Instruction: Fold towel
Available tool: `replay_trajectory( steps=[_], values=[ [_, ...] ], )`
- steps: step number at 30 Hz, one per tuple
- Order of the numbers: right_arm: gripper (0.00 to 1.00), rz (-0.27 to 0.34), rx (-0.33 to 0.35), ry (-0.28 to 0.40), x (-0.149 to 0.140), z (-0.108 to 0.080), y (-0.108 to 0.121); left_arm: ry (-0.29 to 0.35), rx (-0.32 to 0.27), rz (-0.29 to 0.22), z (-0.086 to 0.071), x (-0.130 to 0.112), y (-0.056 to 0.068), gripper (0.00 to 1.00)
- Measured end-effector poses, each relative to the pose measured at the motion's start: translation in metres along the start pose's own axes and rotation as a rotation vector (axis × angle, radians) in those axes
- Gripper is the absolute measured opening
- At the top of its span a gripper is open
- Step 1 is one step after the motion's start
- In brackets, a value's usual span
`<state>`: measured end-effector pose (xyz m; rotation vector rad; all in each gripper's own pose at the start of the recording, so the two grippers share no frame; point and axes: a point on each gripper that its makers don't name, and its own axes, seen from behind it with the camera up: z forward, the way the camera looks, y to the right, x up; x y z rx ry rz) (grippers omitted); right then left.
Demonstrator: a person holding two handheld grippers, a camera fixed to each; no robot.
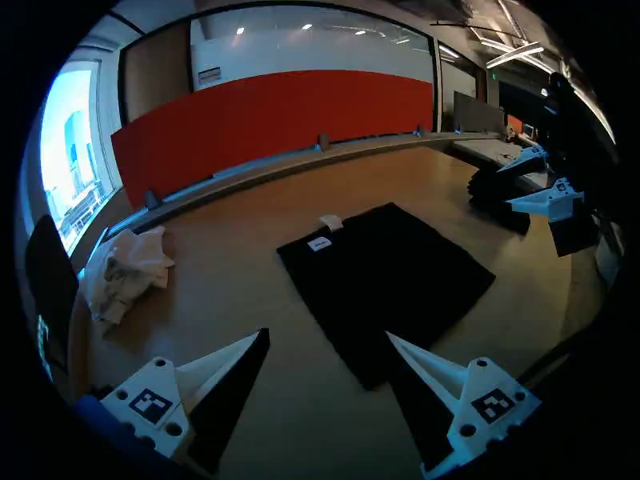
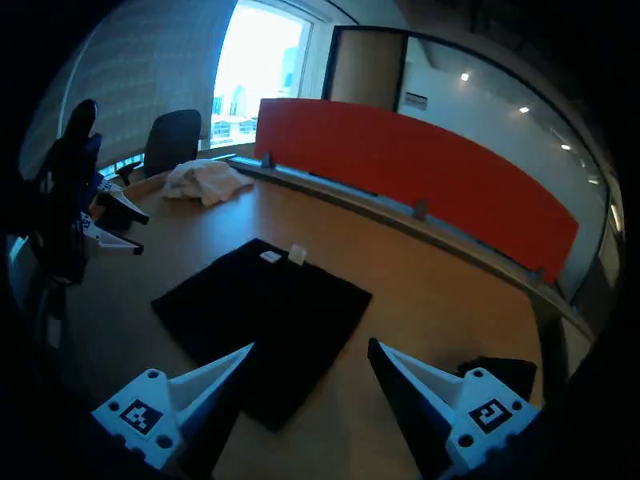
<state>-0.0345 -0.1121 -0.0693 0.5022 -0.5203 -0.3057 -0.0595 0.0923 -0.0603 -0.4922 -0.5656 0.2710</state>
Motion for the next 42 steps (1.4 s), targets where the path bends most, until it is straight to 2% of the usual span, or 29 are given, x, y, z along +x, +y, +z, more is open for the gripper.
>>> replay_trajectory(
  steps=[9, 21, 42],
  values=[
    [1.0, -0.004, 0.027, -0.055, -0.027, 0.012, -0.008, -0.065, -0.044, 0.017, 0.017, -0.029, 0.013, 0.97],
    [1.0, -0.015, 0.075, -0.136, -0.066, 0.024, -0.025, -0.142, -0.099, 0.021, 0.031, -0.063, 0.03, 0.97],
    [1.0, -0.02, 0.119, -0.23, -0.115, 0.031, -0.04, -0.216, -0.149, 0.05, 0.047, -0.095, 0.049, 0.97]
  ],
)
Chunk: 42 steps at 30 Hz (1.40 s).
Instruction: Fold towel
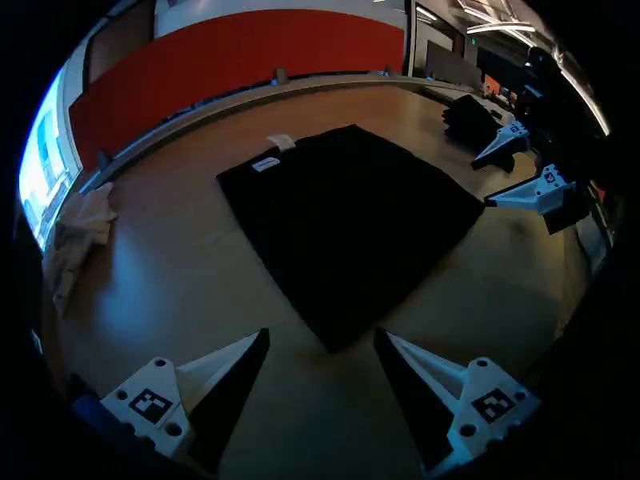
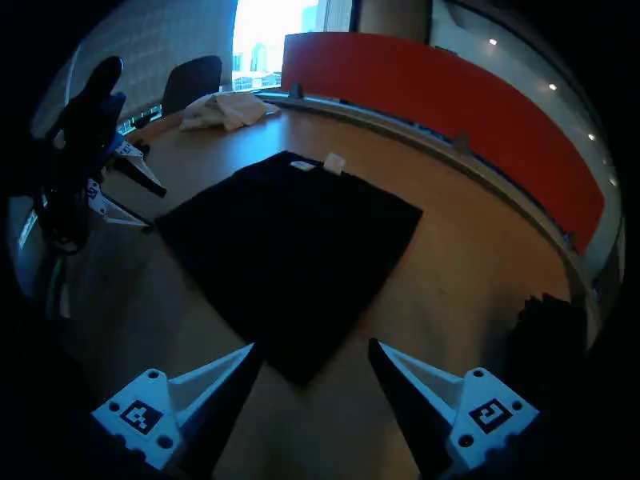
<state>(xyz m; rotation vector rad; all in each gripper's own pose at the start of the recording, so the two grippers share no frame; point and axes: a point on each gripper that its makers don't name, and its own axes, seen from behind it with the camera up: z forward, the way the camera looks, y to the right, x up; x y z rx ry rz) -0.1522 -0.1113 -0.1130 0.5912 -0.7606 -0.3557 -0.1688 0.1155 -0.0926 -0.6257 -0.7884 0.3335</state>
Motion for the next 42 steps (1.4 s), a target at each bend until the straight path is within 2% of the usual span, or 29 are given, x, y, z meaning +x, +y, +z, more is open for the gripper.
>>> replay_trajectory(
  steps=[14, 19, 23, 29, 34, 42],
  values=[
    [1.0, 0.01, 0.019, -0.027, -0.016, 0.003, -0.004, -0.031, -0.014, 0.012, 0.009, -0.005, 0.008, 0.96],
    [0.97, 0.011, 0.026, -0.034, -0.02, 0.004, -0.006, -0.035, -0.017, 0.006, 0.01, -0.004, 0.009, 0.96],
    [0.89, 0.016, 0.032, -0.035, -0.021, 0.005, -0.007, -0.039, -0.015, 0.002, 0.01, -0.004, 0.01, 0.92],
    [0.73, 0.02, 0.049, -0.039, -0.024, 0.006, -0.011, -0.043, -0.011, -0.003, 0.01, -0.004, 0.012, 0.77],
    [0.57, 0.012, 0.077, -0.055, -0.029, 0.006, -0.016, -0.049, -0.011, 0.0, 0.009, -0.004, 0.014, 0.73],
    [0.56, 0.028, 0.08, -0.057, -0.029, 0.007, -0.015, -0.056, -0.01, -0.005, 0.009, -0.004, 0.014, 0.72]
  ],
)
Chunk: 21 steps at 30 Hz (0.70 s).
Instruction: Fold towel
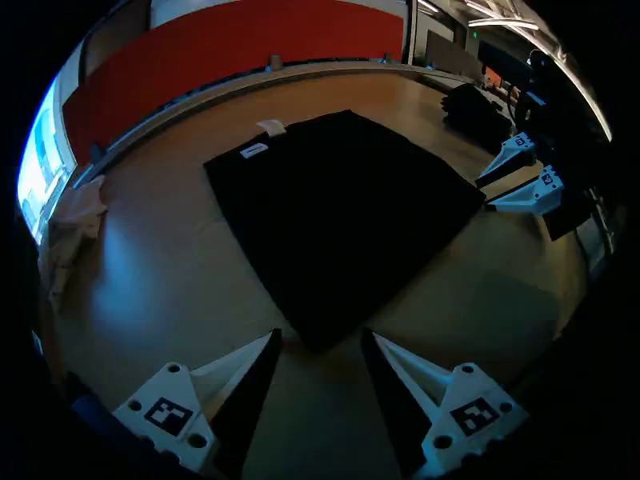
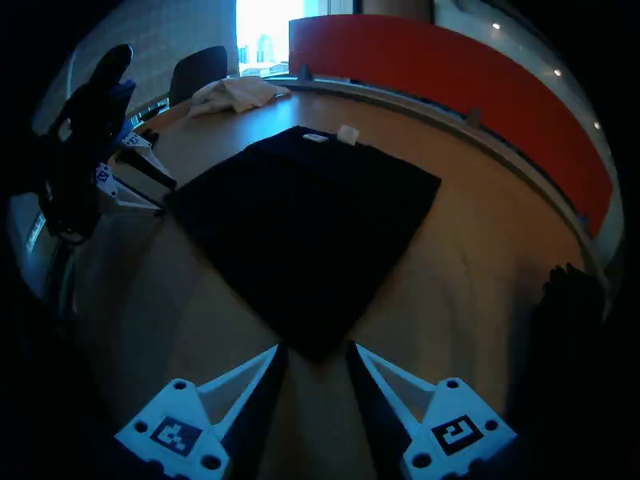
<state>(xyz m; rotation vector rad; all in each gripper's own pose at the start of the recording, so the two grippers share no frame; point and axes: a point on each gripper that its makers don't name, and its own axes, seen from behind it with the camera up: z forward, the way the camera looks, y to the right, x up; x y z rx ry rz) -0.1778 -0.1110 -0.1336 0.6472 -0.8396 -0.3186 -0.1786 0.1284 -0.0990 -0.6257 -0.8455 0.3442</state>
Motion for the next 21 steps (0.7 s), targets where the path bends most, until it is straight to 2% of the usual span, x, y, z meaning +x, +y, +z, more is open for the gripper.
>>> replay_trajectory(
  steps=[9, 16, 21],
  values=[
    [0.45, 0.004, 0.01, 0.0, 0.0005, 0.0009, -0.003, -0.009, 0.005, -0.008, 0.0008, 0.001, 0.0022, 0.59],
    [0.45, 0.014, 0.008, 0.001, 0.0003, 0.0008, -0.0021, -0.014, 0.005, -0.011, 0.0005, 0.0012, 0.0018, 0.59],
    [0.36, 0.025, 0.001, 0.002, 0.0012, 0.0009, -0.0003, -0.019, 0.006, -0.011, 0.0003, 0.0009, 0.002, 0.57]
  ],
)
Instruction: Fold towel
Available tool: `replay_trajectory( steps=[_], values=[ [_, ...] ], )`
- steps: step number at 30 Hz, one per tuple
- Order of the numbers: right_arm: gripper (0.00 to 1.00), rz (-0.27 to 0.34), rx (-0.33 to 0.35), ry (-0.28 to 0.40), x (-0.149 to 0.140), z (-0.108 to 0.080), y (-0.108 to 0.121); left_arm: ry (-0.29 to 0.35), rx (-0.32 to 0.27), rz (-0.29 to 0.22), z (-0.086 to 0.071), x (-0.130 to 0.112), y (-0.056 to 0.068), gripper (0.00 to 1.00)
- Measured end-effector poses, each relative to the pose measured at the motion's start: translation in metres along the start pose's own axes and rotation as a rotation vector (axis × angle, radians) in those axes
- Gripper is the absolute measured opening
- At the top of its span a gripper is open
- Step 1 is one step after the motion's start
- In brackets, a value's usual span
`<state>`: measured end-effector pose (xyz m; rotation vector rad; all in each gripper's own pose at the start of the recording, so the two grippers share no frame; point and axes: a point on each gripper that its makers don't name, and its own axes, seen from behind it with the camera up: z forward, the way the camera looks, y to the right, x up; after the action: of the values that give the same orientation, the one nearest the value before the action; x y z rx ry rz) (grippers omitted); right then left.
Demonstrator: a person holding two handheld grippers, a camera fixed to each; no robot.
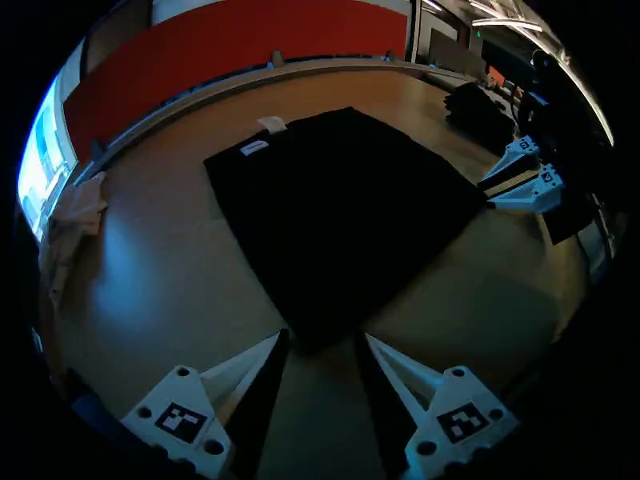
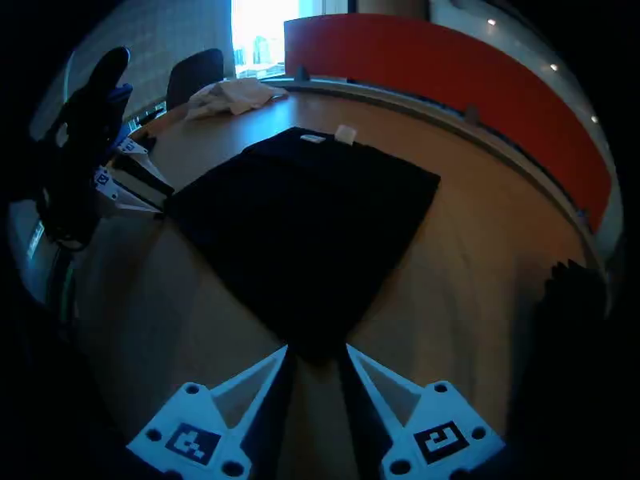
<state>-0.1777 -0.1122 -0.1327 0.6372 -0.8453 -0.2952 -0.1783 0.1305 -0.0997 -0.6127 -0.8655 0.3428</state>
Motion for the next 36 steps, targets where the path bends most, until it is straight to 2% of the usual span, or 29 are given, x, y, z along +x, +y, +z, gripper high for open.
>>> replay_trajectory(
  steps=[6, 8, 12, 22, 27, 36],
  values=[
    [0.28, 0.0, -0.003, -0.003, 0.0002, 0.0004, -0.0001, -0.002, 0.0, 0.001, 0.0001, 0.0, 0.0018, 0.51],
    [0.26, -0.002, -0.004, -0.003, 0.0006, 0.0008, -0.0003, -0.003, 0.007, -0.001, 0.0002, 0.0003, 0.0001, 0.33],
    [0.25, -0.002, -0.005, -0.004, 0.001, 0.001, -0.001, -0.002, 0.018, -0.019, 0.0, 0.0009, -0.0026, 0.2],
    [0.13, 0.005, -0.001, -0.013, 0.002, -0.0013, -0.0029, 0.0, 0.027, -0.05, -0.0007, 0.0016, -0.0052, 0.14],
    [0.13, 0.019, 0.006, -0.004, 0.005, -0.0034, -0.0047, 0.0, 0.029, -0.071, -0.0007, 0.0015, -0.0055, 0.13],
    [0.12, 0.032, 0.01, 0.008, 0.0093, -0.0067, -0.0044, 0.003, 0.022, -0.071, -0.001, 0.003, -0.0006, 0.1]
  ],
)
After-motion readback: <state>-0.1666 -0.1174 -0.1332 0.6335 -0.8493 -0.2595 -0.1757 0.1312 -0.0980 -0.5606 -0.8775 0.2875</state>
